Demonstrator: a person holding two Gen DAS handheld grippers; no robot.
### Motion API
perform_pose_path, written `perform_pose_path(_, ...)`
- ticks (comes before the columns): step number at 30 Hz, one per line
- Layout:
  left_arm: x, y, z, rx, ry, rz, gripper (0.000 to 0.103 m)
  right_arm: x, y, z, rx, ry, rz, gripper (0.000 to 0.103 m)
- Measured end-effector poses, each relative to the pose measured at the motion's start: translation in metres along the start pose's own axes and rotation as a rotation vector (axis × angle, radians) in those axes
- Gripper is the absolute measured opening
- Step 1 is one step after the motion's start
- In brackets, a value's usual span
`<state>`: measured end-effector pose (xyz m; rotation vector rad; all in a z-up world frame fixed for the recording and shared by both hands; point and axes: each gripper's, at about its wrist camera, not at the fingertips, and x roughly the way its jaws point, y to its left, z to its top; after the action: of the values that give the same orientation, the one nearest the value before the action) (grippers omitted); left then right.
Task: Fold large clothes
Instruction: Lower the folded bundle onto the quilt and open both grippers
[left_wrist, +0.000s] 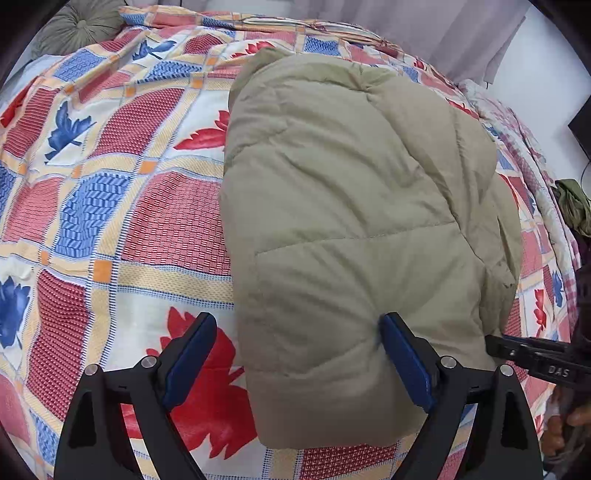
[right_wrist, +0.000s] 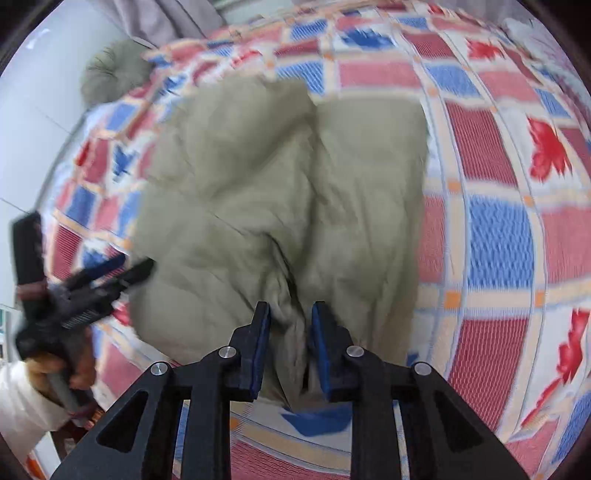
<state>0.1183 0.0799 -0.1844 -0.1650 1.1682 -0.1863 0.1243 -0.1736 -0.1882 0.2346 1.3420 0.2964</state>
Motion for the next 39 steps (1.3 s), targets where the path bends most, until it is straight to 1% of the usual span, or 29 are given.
perform_pose_path(2,0.002,-0.006,-0.003,0.025,0.006,0.005,0.092,0.02,-0.021,-0.009,0.089,0.023,0.039,0.019)
perform_pose_path(5,0.003,-0.01,-0.006,0.027,0.012,0.025,0.092,0.032,-0.042,-0.024,0.198,0.04,0.09,0.019)
perform_pose_path(8,0.002,-0.01,-0.005,0.0,0.024,0.04,0.092,0.035,-0.042,-0.023,0.209,0.047,0.086,0.019)
perform_pose_path(11,0.0,-0.013,-0.005,0.005,0.023,0.064,0.092,0.029,-0.039,-0.021,0.203,0.057,0.073,0.019)
perform_pose_path(16,0.0,-0.013,-0.006,-0.021,0.044,0.075,0.092,0.02,-0.031,-0.021,0.181,0.069,0.055,0.021)
perform_pose_path(20,-0.002,-0.014,-0.006,-0.029,0.053,0.096,0.092,0.018,-0.03,-0.021,0.212,0.076,0.061,0.022)
perform_pose_path(23,-0.001,-0.013,-0.006,-0.041,0.064,0.103,0.092,0.004,-0.027,-0.02,0.225,0.055,0.055,0.023)
perform_pose_path(25,0.0,-0.013,-0.006,-0.038,0.066,0.105,0.092,-0.016,-0.022,-0.022,0.222,-0.009,0.071,0.023)
perform_pose_path(27,0.001,-0.015,-0.005,-0.027,0.065,0.114,0.092,-0.035,-0.017,-0.013,0.214,-0.092,0.094,0.023)
perform_pose_path(29,0.003,-0.017,-0.004,-0.014,0.064,0.128,0.092,-0.049,-0.013,0.007,0.212,-0.153,0.128,0.023)
perform_pose_path(33,0.005,-0.02,-0.002,-0.015,0.072,0.139,0.092,-0.048,-0.001,0.061,0.216,-0.224,0.174,0.024)
perform_pose_path(35,0.007,-0.02,-0.001,-0.015,0.072,0.14,0.092,-0.035,0.007,0.081,0.22,-0.233,0.155,0.024)
perform_pose_path(37,0.008,-0.02,0.001,-0.019,0.071,0.132,0.093,-0.02,0.008,0.097,0.252,-0.198,0.096,0.024)
perform_pose_path(38,0.008,-0.019,0.002,-0.022,0.071,0.128,0.096,-0.008,0.006,0.102,0.267,-0.175,0.073,0.024)
perform_pose_path(39,0.008,-0.019,0.002,-0.026,0.07,0.127,0.099,0.003,0.003,0.107,0.28,-0.15,0.051,0.021)
